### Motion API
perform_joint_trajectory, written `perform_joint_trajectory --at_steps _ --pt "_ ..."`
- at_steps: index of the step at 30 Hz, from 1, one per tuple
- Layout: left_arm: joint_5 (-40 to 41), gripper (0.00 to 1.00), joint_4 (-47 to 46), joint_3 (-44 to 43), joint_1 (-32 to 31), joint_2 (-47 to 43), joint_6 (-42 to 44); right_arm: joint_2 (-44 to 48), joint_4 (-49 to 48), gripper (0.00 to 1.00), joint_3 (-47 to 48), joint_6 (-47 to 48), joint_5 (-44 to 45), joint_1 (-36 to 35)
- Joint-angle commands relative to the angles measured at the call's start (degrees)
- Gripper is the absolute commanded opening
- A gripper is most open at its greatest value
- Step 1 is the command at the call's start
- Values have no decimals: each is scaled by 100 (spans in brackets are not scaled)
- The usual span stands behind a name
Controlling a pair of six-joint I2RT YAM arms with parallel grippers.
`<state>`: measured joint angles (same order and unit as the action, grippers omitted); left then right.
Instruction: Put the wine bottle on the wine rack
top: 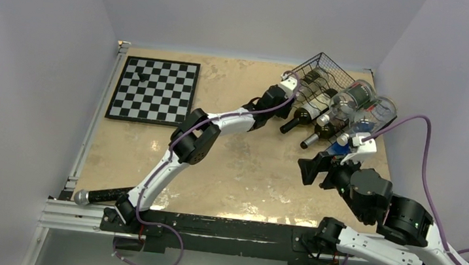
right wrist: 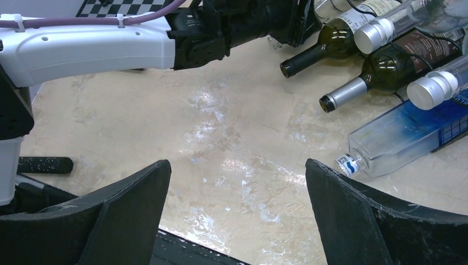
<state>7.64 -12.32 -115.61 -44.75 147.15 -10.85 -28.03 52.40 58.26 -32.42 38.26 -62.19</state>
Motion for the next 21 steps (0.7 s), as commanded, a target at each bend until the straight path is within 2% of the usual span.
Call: perform_joint_trajectory --at_steps 1,3,5,6,7,17,21 --pt "18 38 -1556 -510 37 -307 -278 -33 -16 96 36 -180 207 -12" --pt "46 57 -1651 -222 37 -448 -288 -21 -14 96 36 -177 215 -16" --pt "90 69 -1900 207 37 -670 -294 -7 -11 96 44 -164 252 -12" --pt "98 85 -2064 431 37 -838 -284 -4 1 96 59 -166 266 -12" --pt "90 97 -2231 658 37 -963 -259 2 30 96 77 -167 274 -12" --pt "347 99 -3257 2491 37 -2331 -24 194 332 97 282 -234 330 -13" --pt "377 99 -3133 3654 28 -3435 -290 231 660 97 450 -315 346 -12"
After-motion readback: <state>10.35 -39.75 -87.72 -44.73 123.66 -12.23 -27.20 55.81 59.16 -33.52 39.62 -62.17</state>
